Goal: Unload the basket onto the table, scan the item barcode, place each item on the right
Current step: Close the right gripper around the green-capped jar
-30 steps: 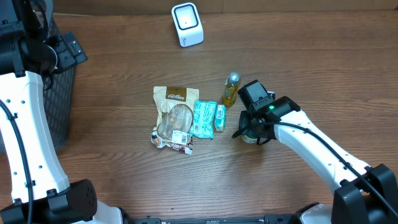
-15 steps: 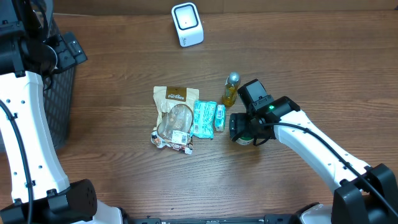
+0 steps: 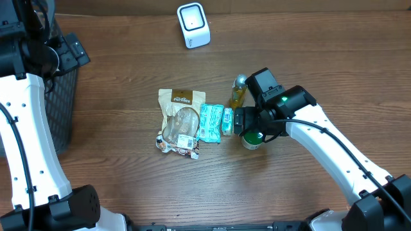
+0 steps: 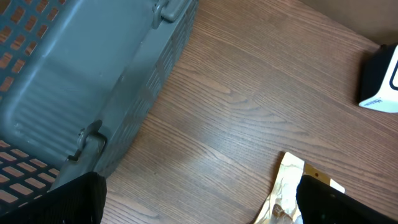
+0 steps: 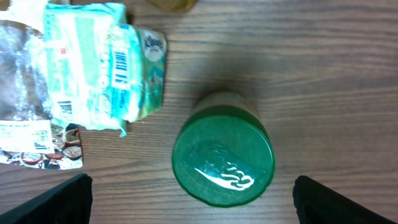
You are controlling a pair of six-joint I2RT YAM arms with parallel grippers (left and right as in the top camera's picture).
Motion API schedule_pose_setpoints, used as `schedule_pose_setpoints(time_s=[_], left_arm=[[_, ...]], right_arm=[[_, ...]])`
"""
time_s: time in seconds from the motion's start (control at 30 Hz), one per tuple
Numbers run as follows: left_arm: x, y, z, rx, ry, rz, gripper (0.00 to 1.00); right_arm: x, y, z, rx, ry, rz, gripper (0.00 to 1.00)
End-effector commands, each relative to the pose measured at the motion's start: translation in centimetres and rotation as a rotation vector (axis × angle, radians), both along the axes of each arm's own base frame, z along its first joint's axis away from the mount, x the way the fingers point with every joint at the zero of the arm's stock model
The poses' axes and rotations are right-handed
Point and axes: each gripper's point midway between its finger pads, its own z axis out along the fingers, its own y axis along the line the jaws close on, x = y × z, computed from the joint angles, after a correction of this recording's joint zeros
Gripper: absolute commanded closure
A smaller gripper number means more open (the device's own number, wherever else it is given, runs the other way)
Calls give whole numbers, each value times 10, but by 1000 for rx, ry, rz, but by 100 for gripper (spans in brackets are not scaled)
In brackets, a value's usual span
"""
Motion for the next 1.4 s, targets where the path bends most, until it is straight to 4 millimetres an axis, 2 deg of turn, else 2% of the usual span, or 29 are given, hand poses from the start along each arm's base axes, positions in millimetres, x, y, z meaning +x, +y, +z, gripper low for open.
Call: schedule_pose_setpoints(time_s=[0.0, 0.57, 0.87, 1.37], left_arm=[[2, -1, 1, -2, -3, -6, 0], [2, -1, 1, -2, -3, -6, 0], [2, -1, 1, -2, -3, -6, 1], [2, -1, 1, -2, -3, -6, 0]], right_arm=[[4, 0, 1, -9, -3, -32, 0], [-2, -11, -49, -129, 144, -85, 0], [-3, -12, -68, -134, 153, -85, 0], [-4, -22, -74, -186, 143, -97, 1]])
